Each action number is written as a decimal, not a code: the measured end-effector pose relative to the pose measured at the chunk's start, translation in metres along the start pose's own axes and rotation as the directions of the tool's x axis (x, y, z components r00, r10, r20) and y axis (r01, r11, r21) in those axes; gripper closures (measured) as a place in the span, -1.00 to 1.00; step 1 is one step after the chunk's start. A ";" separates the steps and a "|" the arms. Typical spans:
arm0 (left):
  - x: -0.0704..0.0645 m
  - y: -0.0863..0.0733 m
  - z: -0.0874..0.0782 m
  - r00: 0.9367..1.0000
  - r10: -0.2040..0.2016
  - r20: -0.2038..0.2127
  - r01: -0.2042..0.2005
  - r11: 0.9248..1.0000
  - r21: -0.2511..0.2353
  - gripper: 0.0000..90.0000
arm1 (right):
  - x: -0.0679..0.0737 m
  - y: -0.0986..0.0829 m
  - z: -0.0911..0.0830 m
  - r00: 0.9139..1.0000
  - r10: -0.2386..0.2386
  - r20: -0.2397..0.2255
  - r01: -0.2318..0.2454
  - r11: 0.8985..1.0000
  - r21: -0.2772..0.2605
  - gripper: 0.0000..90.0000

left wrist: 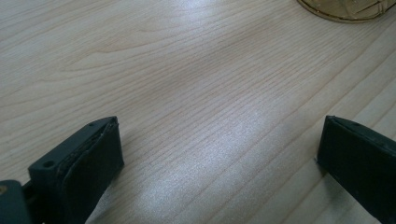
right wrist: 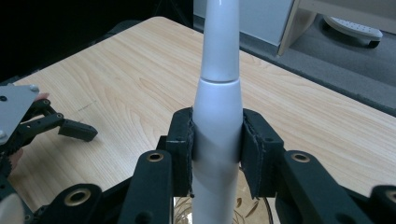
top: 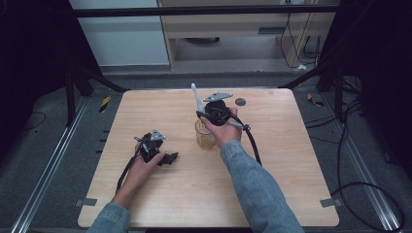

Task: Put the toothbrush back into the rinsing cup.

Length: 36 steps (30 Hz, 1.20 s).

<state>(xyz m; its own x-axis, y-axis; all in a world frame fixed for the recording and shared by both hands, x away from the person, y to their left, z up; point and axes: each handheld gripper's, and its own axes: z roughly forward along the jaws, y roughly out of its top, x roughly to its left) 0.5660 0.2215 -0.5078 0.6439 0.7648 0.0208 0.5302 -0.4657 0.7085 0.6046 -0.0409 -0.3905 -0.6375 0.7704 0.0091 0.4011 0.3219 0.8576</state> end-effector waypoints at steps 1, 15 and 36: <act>0.000 0.000 0.000 1.000 0.000 0.000 0.000 1.000 0.000 -1.00 | 0.000 0.000 0.000 1.000 0.001 0.000 -0.001 1.000 0.004 0.48; 0.000 0.000 0.000 1.000 0.000 0.000 0.000 1.000 0.000 -1.00 | 0.000 -0.003 0.004 1.000 -0.014 -0.007 0.014 0.999 0.049 0.48; 0.000 0.000 0.000 1.000 0.000 0.000 0.000 1.000 0.000 -1.00 | 0.000 -0.009 0.007 1.000 -0.026 -0.013 0.027 0.997 0.077 0.48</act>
<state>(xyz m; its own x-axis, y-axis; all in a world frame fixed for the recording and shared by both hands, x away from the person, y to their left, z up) 0.5660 0.2214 -0.5078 0.6438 0.7650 0.0207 0.5303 -0.4654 0.7087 0.6050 -0.0400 -0.4019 -0.6565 0.7543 -0.0067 0.4332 0.3844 0.8152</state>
